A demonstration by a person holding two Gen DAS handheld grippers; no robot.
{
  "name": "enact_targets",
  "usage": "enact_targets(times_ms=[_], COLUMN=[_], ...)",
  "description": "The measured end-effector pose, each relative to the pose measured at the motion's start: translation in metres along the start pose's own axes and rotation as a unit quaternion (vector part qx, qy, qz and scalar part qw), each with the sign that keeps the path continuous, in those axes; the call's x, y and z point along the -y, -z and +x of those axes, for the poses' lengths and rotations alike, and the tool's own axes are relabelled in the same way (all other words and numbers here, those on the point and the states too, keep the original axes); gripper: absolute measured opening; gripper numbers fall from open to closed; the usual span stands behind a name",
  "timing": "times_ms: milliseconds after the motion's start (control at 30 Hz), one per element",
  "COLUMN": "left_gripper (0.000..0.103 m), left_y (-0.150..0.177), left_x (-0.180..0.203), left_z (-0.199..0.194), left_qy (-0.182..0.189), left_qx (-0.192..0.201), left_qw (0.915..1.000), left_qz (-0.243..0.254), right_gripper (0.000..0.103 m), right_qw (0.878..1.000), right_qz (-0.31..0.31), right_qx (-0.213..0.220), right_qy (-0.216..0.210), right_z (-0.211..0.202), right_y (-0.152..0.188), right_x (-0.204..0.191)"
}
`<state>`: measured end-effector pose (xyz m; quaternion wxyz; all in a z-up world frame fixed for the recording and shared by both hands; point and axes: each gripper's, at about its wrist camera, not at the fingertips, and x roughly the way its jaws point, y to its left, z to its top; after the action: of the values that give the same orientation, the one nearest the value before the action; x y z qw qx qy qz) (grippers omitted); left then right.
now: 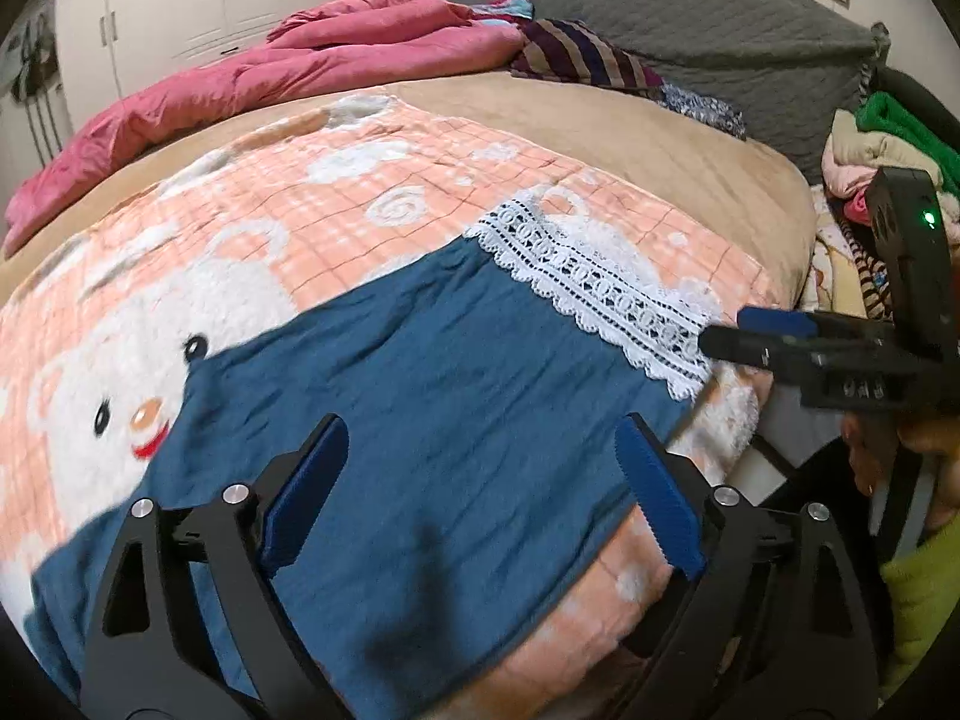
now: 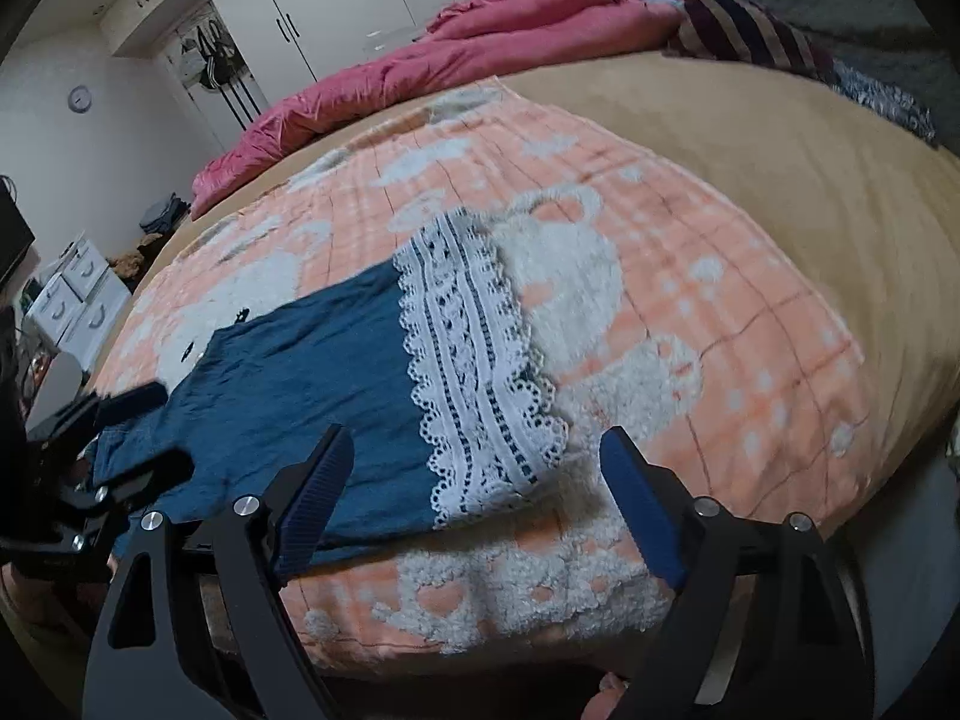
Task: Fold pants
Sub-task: 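Grasp the white lace hem with the left gripper while the right grasps it too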
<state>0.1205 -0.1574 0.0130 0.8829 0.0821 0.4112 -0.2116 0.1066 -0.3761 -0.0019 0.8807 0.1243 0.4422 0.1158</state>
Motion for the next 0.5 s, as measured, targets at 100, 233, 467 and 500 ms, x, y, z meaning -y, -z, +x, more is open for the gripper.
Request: enact_targets(times_ms=[100, 233, 467, 500], left_gripper=[0.087, 0.089, 0.090, 0.090], left_y=[-0.012, -0.032, -0.074, -0.080], left_x=[0.000, -0.003, -0.014, -0.015], left_z=[0.014, 0.037, 0.080, 0.088], left_qy=[-0.001, 0.010, 0.042, 0.052], left_qx=[-0.009, -0.020, -0.036, -0.039], left_qw=[0.9999, 0.9996, 0.9981, 0.9975], left_qz=[0.010, 0.020, 0.027, 0.028], right_gripper=[0.083, 0.083, 0.071, 0.071], right_qw=[1.000, 1.000, 0.999, 0.999], right_qz=[0.008, 0.012, 0.018, 0.021], right_qx=[-0.012, -0.024, -0.032, -0.034], right_qy=[-0.004, -0.013, -0.019, -0.019], right_z=[0.007, 0.013, 0.020, 0.021], right_y=[0.001, 0.003, 0.005, 0.005], right_x=[0.003, 0.004, 0.006, 0.007])
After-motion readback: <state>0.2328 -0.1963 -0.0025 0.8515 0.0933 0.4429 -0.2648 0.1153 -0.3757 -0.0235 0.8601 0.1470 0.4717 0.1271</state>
